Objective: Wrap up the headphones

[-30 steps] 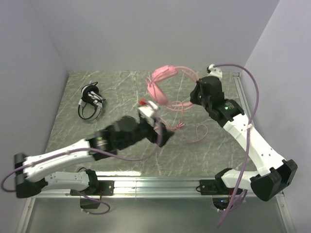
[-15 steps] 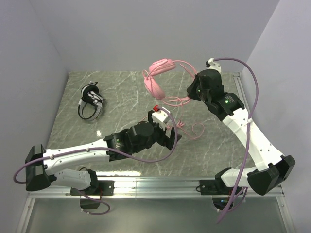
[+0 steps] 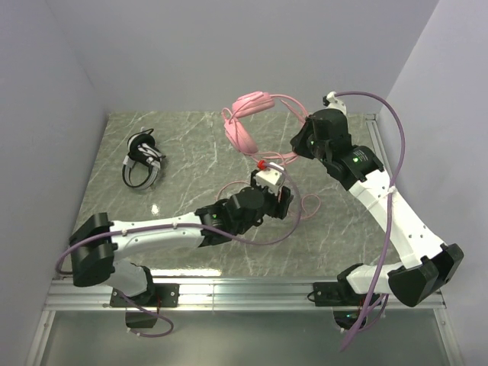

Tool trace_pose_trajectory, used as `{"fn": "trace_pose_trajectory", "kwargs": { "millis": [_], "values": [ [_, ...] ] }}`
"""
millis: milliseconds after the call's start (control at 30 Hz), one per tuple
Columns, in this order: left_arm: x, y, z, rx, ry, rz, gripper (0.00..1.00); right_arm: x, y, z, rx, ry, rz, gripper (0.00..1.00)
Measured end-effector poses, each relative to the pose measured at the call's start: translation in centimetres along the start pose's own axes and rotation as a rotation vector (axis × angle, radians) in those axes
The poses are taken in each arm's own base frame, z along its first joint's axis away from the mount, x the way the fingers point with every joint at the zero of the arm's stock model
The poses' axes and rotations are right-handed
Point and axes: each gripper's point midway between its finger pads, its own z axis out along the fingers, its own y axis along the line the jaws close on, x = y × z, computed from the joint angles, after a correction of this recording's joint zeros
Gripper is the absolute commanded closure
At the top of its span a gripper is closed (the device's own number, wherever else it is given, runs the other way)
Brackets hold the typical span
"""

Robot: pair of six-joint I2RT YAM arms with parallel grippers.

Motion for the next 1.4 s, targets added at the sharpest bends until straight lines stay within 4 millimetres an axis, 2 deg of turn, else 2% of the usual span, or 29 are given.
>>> {"fn": "trace_pose_trajectory", "kwargs": {
  "millis": [33, 100, 133, 167, 300, 400, 467, 500, 567, 633, 667, 767, 800, 867, 933, 1000, 1033, 1100, 1133, 1200, 1233, 1333, 1400],
  "values": [
    [0.4, 0.2, 0.7, -0.012, 0.009, 0.006, 0.5, 0.0, 0.0, 0.0, -0.001, 0.001, 0.001, 1.0],
    [0.6, 0.5, 1.4, -0.027, 0.02, 0.006, 0.68, 0.0, 0.0, 0.0, -0.001, 0.0, 0.003, 1.0],
    [0.6, 0.7, 1.6, -0.033, 0.028, 0.015, 0.88, -0.1, -0.1, 0.0, 0.0, 0.0, 0.006, 1.0],
    [0.3, 0.7, 1.7, -0.036, 0.026, 0.013, 0.98, -0.2, -0.3, 0.0, 0.003, -0.001, 0.008, 1.0],
    [-1.6, 0.2, 1.4, -0.009, 0.011, 0.011, 1.0, -1.5, -2.0, 0.4, 0.033, -0.019, 0.045, 1.0],
    [-3.1, -0.1, -0.6, 0.032, 0.014, 0.007, 1.0, -3.3, -4.9, 1.0, 0.096, -0.051, 0.093, 1.0],
    [-5.1, 0.0, -2.4, 0.064, 0.019, 0.0, 1.0, -4.4, -6.9, 1.5, 0.142, -0.071, 0.125, 1.0],
    [-6.5, 0.1, -3.4, 0.077, 0.017, -0.008, 1.0, -4.9, -8.1, 1.9, 0.171, -0.079, 0.144, 1.0],
    [-10.8, 0.7, -5.4, 0.1, -0.028, -0.046, 1.0, -5.5, -10.2, 2.8, 0.224, -0.086, 0.174, 1.0],
    [-15.9, 2.4, -7.6, 0.097, -0.105, -0.088, 1.0, -5.6, -11.8, 3.5, 0.267, -0.083, 0.188, 1.0],
    [-19.0, 3.7, -9.0, 0.086, -0.161, -0.113, 1.0, -5.6, -12.2, 3.7, 0.279, -0.082, 0.19, 1.0],
    [-27.5, 7.9, -13.2, 0.006, -0.32, -0.164, 0.99, -5.2, -12.6, 4.2, 0.288, -0.07, 0.19, 1.0],
    [-29.8, 8.8, -14.4, -0.015, -0.36, -0.176, 1.0, -5.2, -12.5, 4.2, 0.281, -0.068, 0.19, 1.0],
    [-34.2, 9.7, -16.1, -0.043, -0.42, -0.184, 1.0, -4.9, -11.9, 4.2, 0.255, -0.064, 0.188, 1.0],
    [-36.8, 10.4, -16.7, -0.065, -0.451, -0.183, 0.93, -5.0, -11.1, 4.0, 0.225, -0.067, 0.185, 1.0],
    [-37.5, 11.5, -16.5, -0.1, -0.448, -0.177, 0.82, -5.2, -10.8, 3.6, 0.21, -0.074, 0.185, 1.0],
    [-37.1, 12.7, -15.9, -0.141, -0.429, -0.172, 0.74, -5.3, -10.8, 3.5, 0.209, -0.078, 0.188, 1.0],
    [-35.8, 15.5, -14.8, -0.247, -0.382, -0.162, 0.59, -5.8, -11.7, 3.3, 0.225, -0.088, 0.201, 1.0],
    [-35.0, 17.0, -14.4, -0.304, -0.362, -0.151, 0.41, -6.0, -12.3, 3.2, 0.241, -0.093, 0.211, 1.0],
    [-33.4, 19.5, -14.0, -0.407, -0.316, -0.126, 0.29, -6.2, -13.9, 3.0, 0.281, -0.094, 0.234, 1.0],
    [-32.7, 20.5, -13.9, -0.455, -0.298, -0.117, 0.19, -6.2, -14.4, 2.8, 0.296, -0.094, 0.243, 1.0],
    [-30.6, 23.1, -13.9, -0.58, -0.244, -0.1, 0.07, -6.8, -16.0, 2.5, 0.329, -0.11, 0.283, 1.0],
    [-29.1, 24.6, -14.0, -0.654, -0.21, -0.108, 0.07, -7.2, -16.6, 2.0, 0.331, -0.121, 0.303, 1.0]
  ]
}}
